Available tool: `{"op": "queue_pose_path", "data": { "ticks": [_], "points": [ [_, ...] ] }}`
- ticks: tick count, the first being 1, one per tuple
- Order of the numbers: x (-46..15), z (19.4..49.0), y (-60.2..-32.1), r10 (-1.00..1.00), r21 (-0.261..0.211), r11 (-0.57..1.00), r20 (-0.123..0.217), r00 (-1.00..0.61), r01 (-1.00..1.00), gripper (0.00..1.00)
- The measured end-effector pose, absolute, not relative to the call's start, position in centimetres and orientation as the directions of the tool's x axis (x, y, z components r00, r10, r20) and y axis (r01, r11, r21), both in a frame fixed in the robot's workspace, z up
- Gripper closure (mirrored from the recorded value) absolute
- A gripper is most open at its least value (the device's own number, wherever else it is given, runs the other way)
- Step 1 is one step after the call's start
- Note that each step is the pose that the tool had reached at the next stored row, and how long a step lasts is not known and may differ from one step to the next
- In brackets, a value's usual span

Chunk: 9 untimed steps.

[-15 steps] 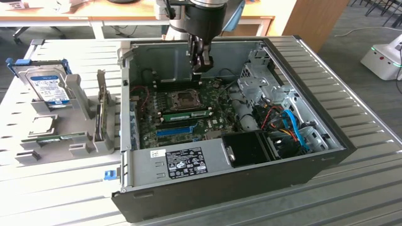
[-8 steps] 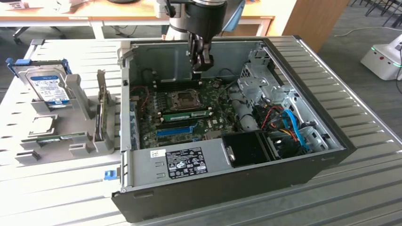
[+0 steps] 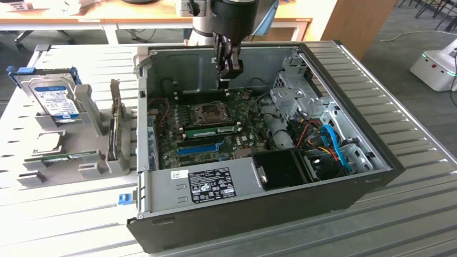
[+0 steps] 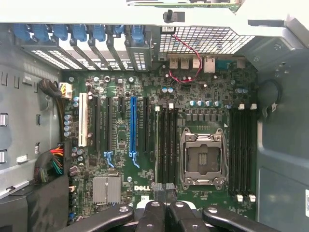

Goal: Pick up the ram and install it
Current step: 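Press down the ram until it locks into place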

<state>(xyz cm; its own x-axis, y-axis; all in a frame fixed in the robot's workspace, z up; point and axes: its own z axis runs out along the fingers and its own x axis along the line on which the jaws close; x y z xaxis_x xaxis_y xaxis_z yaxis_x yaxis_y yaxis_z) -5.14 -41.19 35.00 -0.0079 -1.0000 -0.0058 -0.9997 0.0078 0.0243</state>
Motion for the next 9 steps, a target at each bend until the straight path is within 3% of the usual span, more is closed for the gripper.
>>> {"op": "queue_pose_path", "data": {
  "ticks": [9],
  "points": [
    [-5.14, 35.00, -41.18, -1.000, 0.024, 0.008, -0.006, -0.008, -1.000, 0.89]
  ]
}}
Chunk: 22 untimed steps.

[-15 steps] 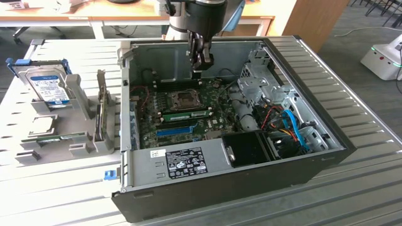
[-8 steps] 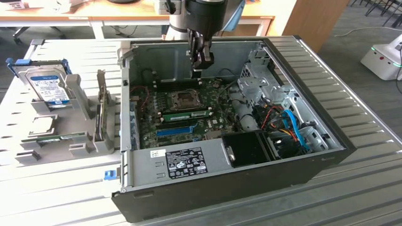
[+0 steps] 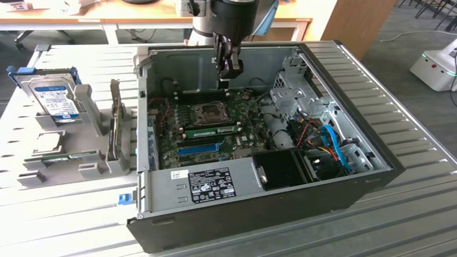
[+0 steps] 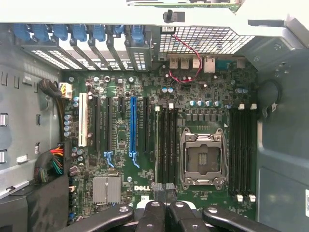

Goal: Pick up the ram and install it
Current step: 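Press down the ram until it locks into place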

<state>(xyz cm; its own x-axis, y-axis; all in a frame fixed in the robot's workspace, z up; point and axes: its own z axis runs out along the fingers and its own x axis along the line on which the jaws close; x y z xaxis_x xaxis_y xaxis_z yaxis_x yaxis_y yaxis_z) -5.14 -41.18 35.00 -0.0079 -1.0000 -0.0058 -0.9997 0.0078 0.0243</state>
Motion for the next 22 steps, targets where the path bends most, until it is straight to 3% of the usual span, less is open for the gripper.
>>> {"op": "queue_pose_path", "data": {
  "ticks": [22],
  "points": [
    [-5.14, 34.45, -41.19, -0.937, 0.024, 0.350, -0.006, -0.350, -0.936, 0.89]
  ]
}}
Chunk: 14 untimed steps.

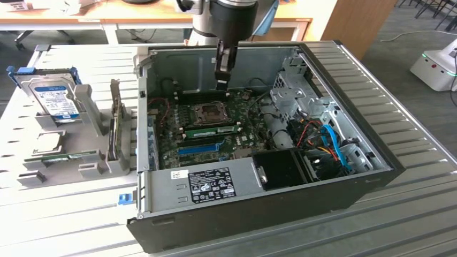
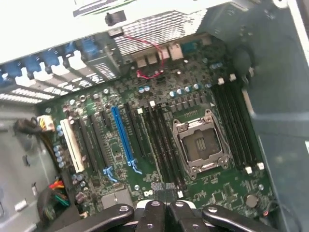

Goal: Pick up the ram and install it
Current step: 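Press down the ram until it locks into place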

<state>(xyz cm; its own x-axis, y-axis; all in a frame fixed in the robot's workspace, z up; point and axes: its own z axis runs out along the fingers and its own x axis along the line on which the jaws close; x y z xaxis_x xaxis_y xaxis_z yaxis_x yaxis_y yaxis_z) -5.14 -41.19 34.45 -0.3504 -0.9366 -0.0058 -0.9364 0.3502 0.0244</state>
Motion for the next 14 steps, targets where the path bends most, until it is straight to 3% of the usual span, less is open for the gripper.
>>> {"op": "queue_pose_path", "data": {
  "ticks": [14],
  "points": [
    [-5.14, 34.06, -41.19, -0.818, 0.024, 0.575, -0.006, -0.575, -0.818, 0.89]
  ]
}}
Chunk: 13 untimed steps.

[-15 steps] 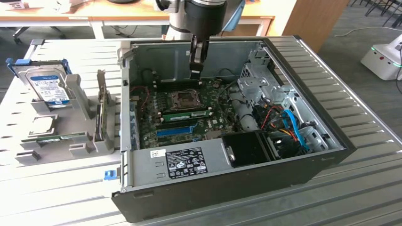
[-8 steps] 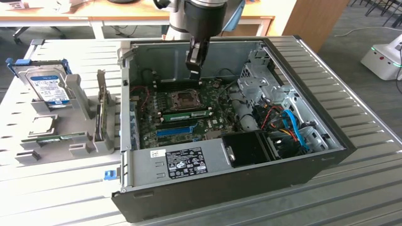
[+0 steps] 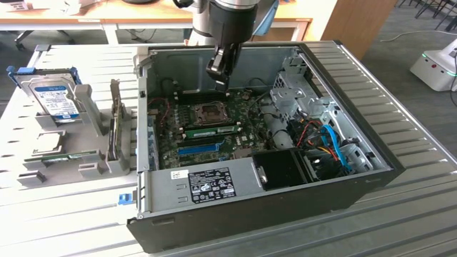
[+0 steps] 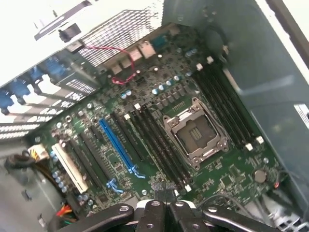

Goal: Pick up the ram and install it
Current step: 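Press down the ram until it locks into place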

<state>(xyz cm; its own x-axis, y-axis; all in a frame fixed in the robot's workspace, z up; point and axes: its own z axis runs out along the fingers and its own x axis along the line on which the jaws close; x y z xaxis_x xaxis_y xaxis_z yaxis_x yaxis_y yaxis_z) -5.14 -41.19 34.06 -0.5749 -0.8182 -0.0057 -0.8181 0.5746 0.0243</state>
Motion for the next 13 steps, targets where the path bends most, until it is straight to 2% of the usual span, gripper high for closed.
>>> {"op": "queue_pose_path", "data": {
  "ticks": [13],
  "points": [
    [-5.14, 33.73, -41.19, -0.661, 0.024, 0.750, -0.006, -0.751, -0.661, 0.89]
  ]
}}
